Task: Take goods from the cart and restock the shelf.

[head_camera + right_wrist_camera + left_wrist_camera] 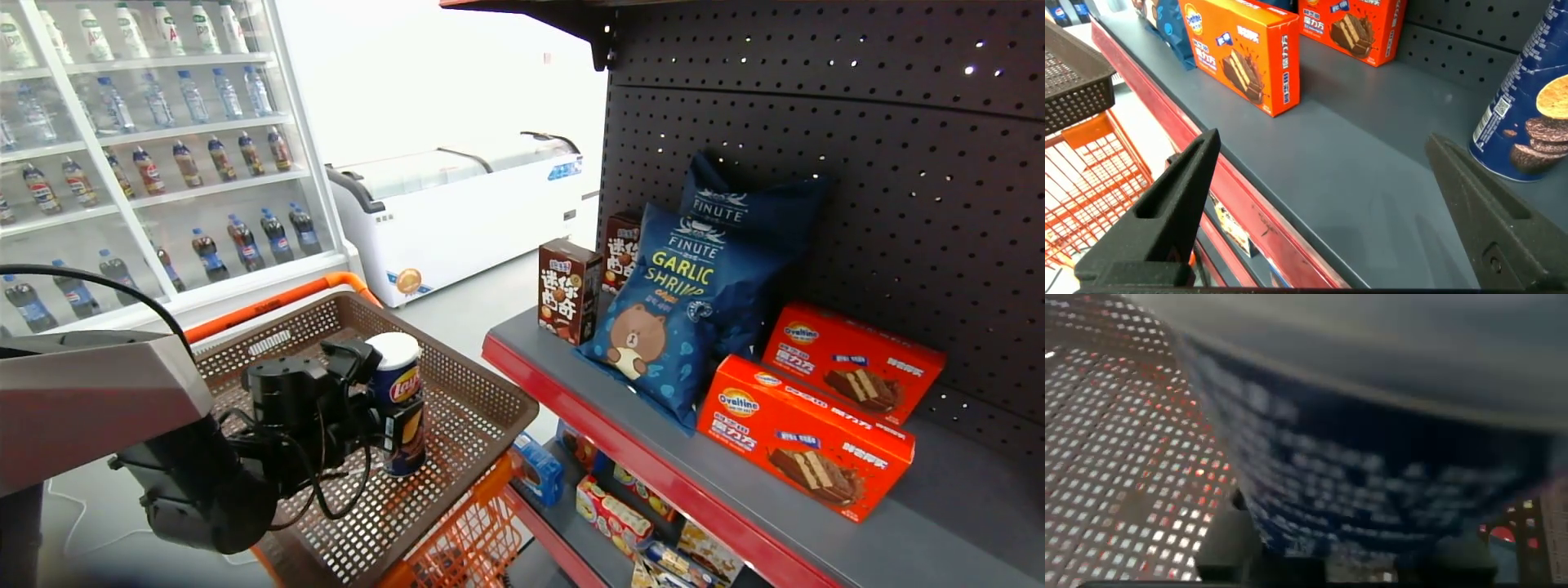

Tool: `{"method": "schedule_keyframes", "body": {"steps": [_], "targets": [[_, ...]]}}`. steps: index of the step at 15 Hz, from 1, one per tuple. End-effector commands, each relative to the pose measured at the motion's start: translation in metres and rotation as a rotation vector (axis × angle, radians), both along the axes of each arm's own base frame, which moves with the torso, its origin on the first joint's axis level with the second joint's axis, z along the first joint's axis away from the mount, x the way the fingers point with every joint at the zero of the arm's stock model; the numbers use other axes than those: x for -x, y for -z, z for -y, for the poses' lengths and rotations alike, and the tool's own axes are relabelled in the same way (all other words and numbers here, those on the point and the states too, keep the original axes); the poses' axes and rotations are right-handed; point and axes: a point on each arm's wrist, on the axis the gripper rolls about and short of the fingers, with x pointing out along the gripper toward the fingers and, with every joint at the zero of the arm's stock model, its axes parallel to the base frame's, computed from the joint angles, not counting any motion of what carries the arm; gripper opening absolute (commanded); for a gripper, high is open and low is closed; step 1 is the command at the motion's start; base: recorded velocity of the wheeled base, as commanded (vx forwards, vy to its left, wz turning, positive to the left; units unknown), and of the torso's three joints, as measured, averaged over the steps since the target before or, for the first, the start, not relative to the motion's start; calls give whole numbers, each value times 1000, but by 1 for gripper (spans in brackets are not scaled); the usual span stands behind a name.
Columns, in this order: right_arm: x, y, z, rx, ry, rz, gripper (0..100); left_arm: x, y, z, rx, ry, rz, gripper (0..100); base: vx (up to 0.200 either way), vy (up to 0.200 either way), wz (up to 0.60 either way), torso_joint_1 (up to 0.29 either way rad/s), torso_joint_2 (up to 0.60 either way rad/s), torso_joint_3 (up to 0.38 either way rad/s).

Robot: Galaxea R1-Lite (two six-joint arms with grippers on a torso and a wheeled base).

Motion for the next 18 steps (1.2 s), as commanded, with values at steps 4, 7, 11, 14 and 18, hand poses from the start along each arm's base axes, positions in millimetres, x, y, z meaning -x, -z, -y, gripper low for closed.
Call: {"method": "schedule_keyframes", "body": {"steps": [4, 7, 11, 14, 18], "targets": [[0, 0, 0, 0, 0, -1, 100, 41, -86, -7, 49, -44, 137, 0, 0, 0, 0, 0, 0, 0], [0, 0, 0, 0, -2, -1, 100, 84, -143, -13, 63, -47, 175, 0, 0, 0, 0, 0, 0, 0], [0, 0, 0, 0, 0, -1, 100, 164, -171, -23, 63, -47, 149, 0, 0, 0, 0, 0, 0, 0], [0, 0, 0, 0, 0, 0, 100, 212, -154, -29, 48, -32, 171, 0, 0, 0, 0, 0, 0, 0], [0, 0, 0, 0, 0, -1, 100, 262, -126, -36, 43, -48, 211, 0, 0, 0, 0, 0, 0, 0]]}}
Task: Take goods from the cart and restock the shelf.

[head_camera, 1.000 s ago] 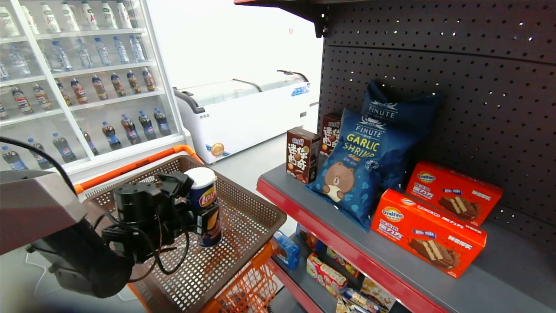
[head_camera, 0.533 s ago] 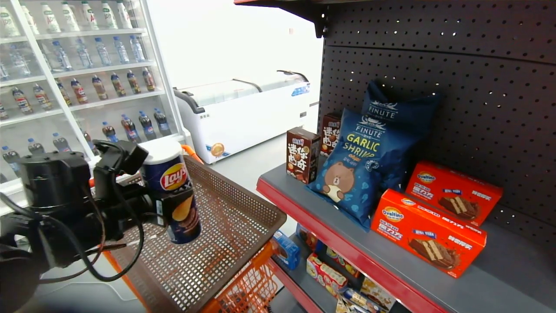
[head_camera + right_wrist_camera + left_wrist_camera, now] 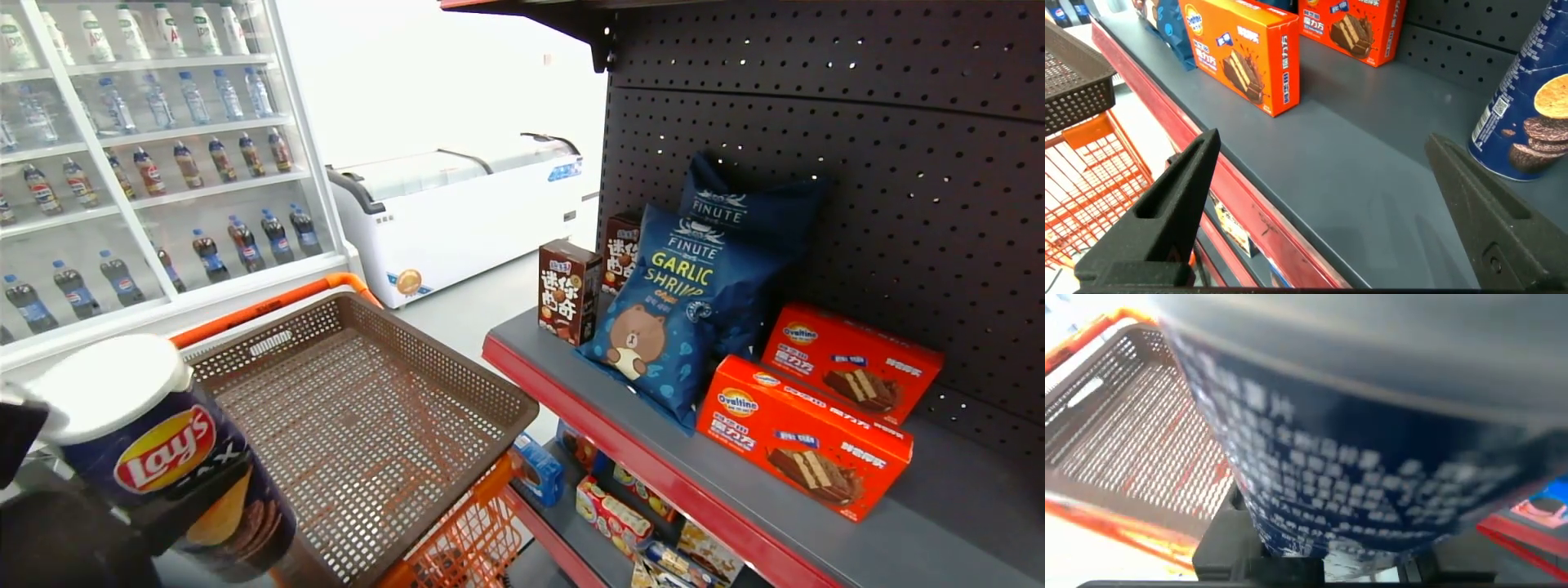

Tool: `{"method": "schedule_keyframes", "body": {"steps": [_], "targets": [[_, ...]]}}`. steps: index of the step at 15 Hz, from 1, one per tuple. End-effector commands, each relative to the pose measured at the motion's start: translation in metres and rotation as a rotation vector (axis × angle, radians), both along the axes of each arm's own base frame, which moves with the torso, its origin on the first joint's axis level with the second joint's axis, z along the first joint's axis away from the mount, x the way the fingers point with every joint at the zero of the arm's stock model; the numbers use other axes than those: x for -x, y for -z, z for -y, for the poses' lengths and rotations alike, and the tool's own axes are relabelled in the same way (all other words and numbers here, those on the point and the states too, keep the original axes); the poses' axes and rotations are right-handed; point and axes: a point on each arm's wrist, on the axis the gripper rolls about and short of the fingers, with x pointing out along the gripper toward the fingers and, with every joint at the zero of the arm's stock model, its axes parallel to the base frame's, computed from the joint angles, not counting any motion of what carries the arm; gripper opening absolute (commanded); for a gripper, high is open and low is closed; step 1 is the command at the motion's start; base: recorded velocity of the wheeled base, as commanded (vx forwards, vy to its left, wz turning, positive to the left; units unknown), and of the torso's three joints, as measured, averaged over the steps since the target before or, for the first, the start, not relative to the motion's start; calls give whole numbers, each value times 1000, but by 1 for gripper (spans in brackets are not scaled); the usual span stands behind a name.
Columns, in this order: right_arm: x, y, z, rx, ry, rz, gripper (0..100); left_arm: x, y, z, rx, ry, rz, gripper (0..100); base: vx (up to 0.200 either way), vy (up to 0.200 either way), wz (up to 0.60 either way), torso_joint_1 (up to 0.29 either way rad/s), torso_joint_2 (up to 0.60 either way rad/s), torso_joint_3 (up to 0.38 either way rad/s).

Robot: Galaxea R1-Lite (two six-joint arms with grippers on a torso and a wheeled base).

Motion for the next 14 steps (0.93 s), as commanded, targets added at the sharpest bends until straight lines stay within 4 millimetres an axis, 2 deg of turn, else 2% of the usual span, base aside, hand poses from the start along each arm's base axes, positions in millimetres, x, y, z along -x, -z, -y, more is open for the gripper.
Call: {"method": "schedule_keyframes", "body": {"steps": [1, 4, 6, 11, 14], "targets": [[0, 0, 0, 1, -1, -1, 100, 31, 7, -5, 15, -24, 76, 0, 0, 0, 0, 0, 0, 0], [0, 0, 0, 1, -1, -1, 100, 40, 6, -8, 70, -70, 106, 0, 0, 0, 0, 0, 0, 0], [0, 0, 0, 1, -1, -1, 100, 53, 12, -10, 74, -72, 141, 0, 0, 0, 0, 0, 0, 0], [0, 0, 0, 2, -8, -1, 100, 81, 9, -13, 76, -89, 191, 0, 0, 0, 0, 0, 0, 0], [0, 0, 0, 2, -7, -1, 100, 97, 6, -15, 71, -102, 187, 0, 0, 0, -600, 5, 2, 5]]}}
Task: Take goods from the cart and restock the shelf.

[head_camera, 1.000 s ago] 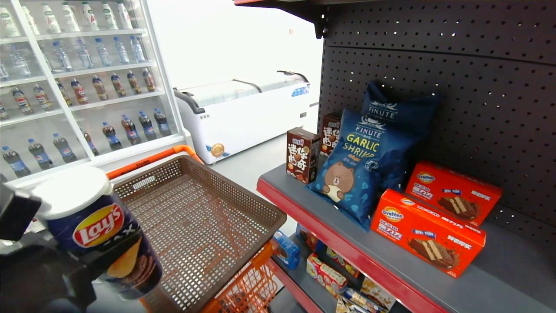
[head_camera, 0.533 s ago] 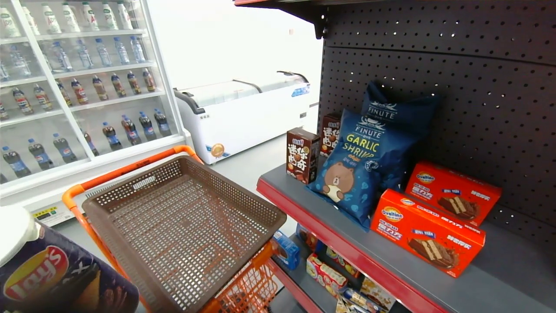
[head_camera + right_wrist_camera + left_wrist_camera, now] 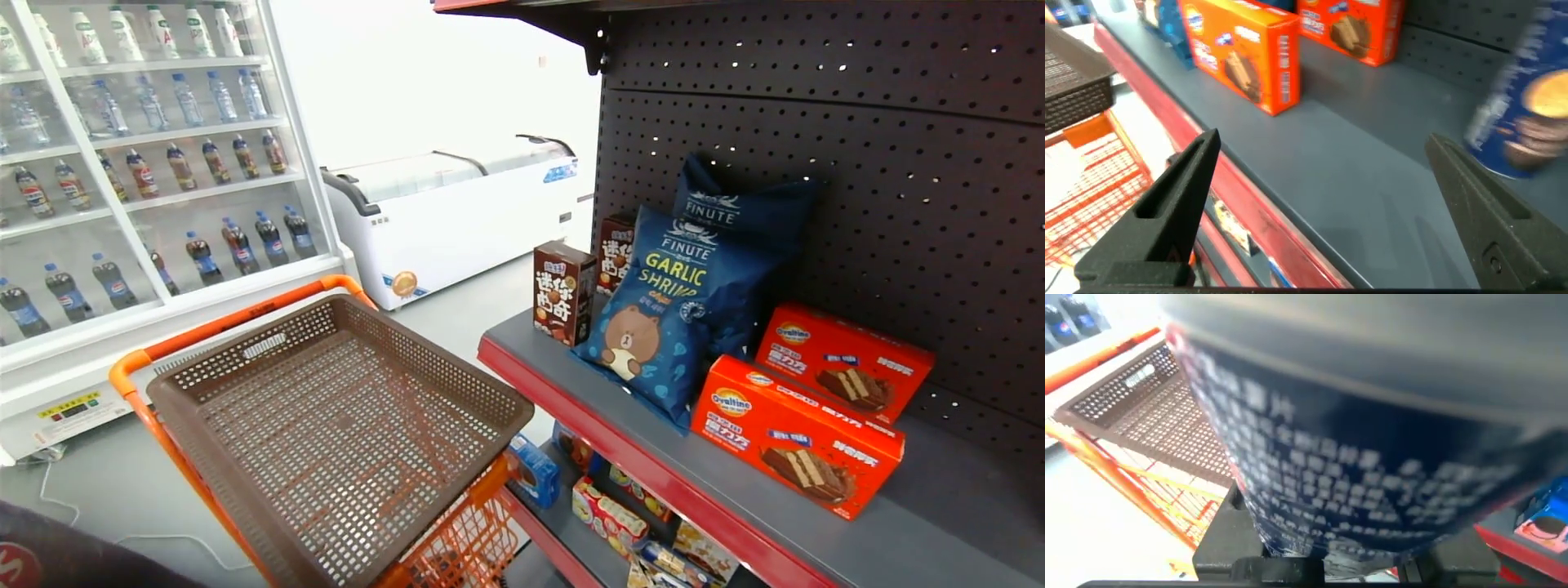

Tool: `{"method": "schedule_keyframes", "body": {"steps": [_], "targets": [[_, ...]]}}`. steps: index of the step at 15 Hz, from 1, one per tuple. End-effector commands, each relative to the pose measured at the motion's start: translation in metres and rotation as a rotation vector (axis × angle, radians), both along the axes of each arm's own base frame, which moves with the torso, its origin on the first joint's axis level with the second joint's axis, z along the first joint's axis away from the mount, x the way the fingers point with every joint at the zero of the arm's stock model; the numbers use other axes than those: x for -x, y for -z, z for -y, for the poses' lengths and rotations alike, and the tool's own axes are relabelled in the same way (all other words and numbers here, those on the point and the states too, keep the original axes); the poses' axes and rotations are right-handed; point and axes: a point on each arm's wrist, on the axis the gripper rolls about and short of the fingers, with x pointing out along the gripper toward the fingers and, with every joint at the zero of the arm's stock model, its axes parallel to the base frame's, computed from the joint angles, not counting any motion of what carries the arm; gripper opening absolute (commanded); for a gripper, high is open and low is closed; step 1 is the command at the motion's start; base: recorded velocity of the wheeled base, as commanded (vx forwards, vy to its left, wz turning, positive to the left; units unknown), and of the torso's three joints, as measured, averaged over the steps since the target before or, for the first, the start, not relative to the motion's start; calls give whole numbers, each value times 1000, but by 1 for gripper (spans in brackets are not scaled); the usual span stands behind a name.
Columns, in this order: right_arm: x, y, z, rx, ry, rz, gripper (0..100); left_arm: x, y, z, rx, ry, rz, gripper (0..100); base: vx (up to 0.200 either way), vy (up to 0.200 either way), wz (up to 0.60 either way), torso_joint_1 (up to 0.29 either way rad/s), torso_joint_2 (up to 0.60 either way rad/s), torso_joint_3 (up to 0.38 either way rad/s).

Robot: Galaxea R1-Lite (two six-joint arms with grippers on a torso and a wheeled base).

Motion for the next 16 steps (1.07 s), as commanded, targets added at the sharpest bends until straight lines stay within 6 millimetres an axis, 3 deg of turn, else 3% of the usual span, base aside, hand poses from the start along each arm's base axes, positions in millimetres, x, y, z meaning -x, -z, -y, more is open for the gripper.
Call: {"method": "schedule_keyframes", "body": {"steps": [1, 16], "targets": [[0, 0, 0, 0, 0, -1, 100, 16, -6, -2, 7, 0, 78, 0, 0, 0, -600, -12, -2, 12], [0, 0, 0, 0, 0, -1, 100, 27, 4, -3, 16, -4, 65, 0, 0, 0, -600, 3, 3, 3]]}}
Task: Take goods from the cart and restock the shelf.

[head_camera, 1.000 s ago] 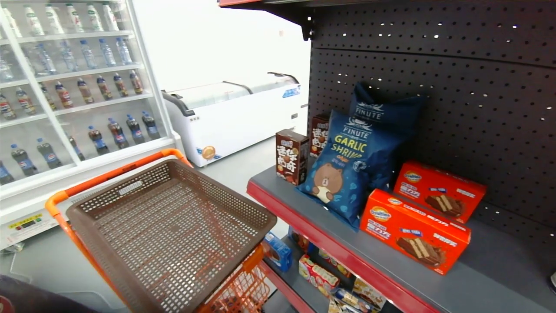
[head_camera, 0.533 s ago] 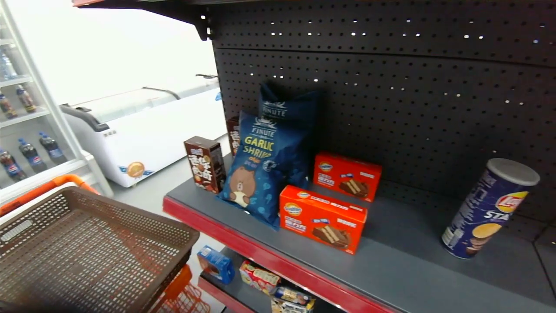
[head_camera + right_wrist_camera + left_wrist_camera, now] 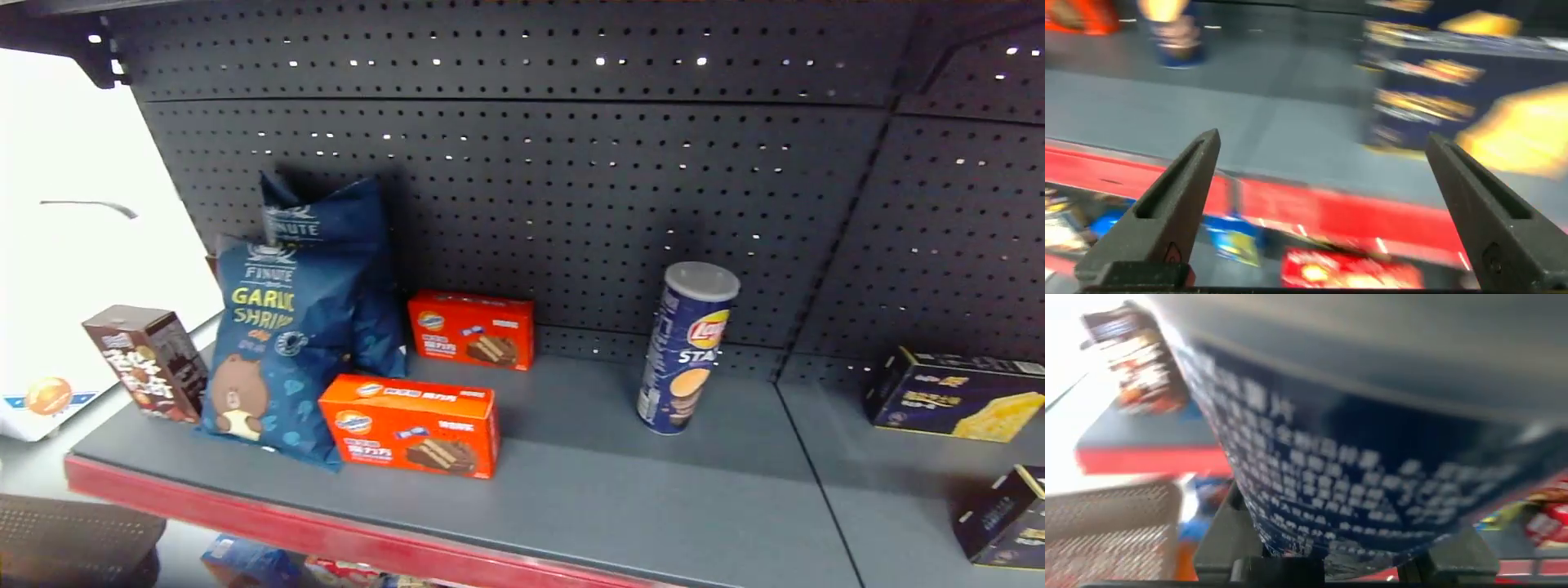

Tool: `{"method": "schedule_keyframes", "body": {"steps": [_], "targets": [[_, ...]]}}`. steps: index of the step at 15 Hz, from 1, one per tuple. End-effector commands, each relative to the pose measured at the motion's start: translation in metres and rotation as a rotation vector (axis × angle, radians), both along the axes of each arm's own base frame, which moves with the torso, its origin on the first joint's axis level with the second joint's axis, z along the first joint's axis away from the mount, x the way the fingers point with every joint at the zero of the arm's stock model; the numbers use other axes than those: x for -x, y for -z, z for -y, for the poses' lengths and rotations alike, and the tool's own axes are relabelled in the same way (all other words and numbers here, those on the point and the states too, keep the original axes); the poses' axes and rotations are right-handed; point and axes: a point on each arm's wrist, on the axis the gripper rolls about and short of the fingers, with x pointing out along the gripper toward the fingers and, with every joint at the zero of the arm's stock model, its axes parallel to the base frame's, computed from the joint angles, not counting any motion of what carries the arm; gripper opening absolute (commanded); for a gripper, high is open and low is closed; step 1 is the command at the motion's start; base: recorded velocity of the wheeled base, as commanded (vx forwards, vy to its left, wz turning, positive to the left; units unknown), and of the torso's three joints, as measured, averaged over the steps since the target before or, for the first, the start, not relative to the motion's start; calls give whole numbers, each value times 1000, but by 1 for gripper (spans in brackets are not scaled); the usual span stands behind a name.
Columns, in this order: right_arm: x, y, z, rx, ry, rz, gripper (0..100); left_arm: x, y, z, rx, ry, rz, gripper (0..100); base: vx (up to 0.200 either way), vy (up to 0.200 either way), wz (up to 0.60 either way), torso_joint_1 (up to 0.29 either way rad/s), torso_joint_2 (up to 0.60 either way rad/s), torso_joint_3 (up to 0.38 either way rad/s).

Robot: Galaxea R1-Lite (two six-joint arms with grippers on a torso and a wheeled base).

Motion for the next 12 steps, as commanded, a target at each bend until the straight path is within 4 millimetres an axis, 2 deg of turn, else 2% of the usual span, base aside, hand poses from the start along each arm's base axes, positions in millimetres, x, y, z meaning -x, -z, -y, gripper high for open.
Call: {"method": "schedule_keyframes", "body": {"steps": [1, 8, 10, 12], "targets": [[0, 0, 0, 0, -1, -1, 100, 0, 0, 0, 1, 0, 3, 0, 0, 0, -600, 7, 12, 2], [0, 0, 0, 0, -1, -1, 100, 2, 0, 0, 5, 2, 16, 0, 0, 0, 0, 0, 0, 0], [0, 0, 0, 0, -1, -1, 100, 3, 1, 0, 14, 2, 14, 0, 0, 0, -600, 5, 2, 2], [0, 0, 0, 0, -1, -1, 100, 3, 1, 0, 16, 3, 15, 0, 0, 0, 0, 0, 0, 0]]}}
